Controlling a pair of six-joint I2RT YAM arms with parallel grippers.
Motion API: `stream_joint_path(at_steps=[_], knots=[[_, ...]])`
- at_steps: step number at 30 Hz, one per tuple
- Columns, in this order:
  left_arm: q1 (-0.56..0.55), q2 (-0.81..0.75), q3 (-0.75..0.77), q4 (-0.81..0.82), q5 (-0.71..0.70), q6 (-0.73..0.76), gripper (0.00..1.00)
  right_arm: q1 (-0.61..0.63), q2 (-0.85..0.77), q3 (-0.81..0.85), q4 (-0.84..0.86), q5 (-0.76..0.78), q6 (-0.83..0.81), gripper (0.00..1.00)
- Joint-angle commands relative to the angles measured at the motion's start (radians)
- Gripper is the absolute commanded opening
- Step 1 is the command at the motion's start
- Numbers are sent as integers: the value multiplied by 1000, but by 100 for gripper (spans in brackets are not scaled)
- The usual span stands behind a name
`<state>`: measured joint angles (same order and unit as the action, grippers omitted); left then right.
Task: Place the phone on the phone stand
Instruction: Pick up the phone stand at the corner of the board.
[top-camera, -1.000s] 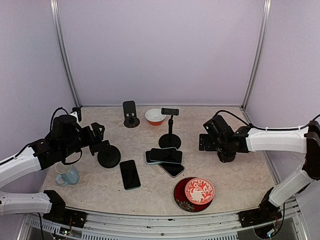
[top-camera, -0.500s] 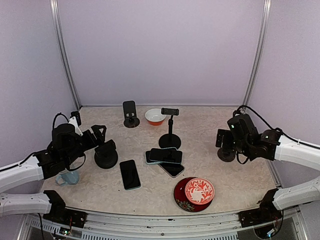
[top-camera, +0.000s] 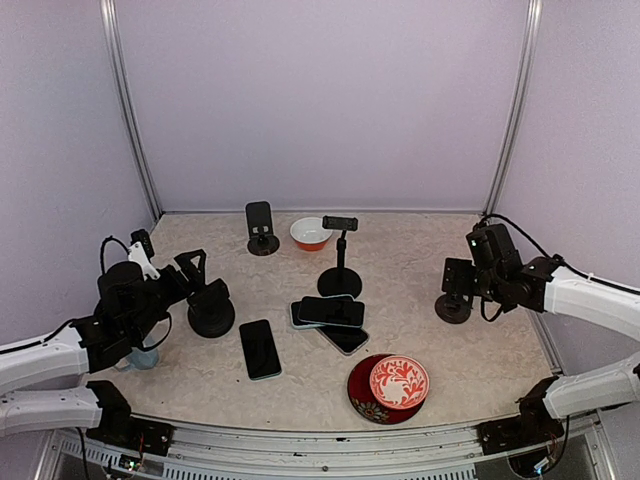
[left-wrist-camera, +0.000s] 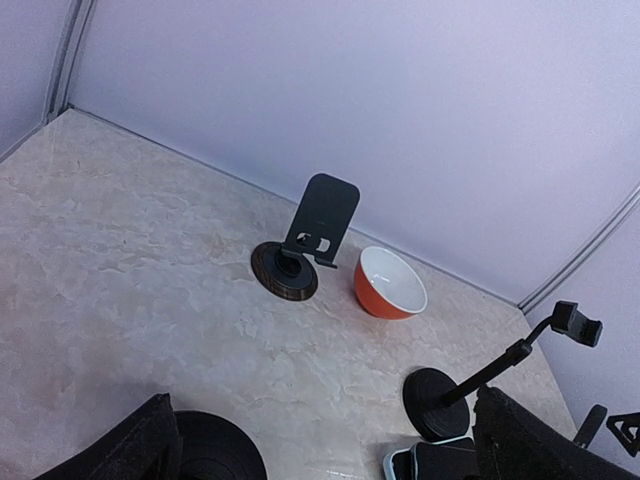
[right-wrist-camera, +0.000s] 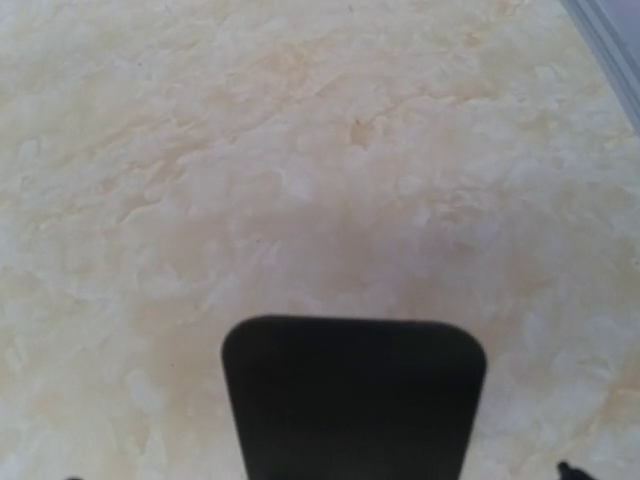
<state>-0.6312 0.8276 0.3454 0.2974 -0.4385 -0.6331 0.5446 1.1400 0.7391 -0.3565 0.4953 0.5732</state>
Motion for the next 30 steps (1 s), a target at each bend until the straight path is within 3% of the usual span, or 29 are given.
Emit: stream_joint_path(at_steps=[1, 18, 30], knots=[[0, 66, -49, -162, -53, 52, 99, -21, 60, 30, 39, -60, -50, 100], [-1, 58, -42, -170, -55, 53, 99, -57, 143, 93, -6, -14, -53, 100], [-1, 70, -40, -168, -48, 55, 99, -98, 215, 76, 105, -17, -89, 100]])
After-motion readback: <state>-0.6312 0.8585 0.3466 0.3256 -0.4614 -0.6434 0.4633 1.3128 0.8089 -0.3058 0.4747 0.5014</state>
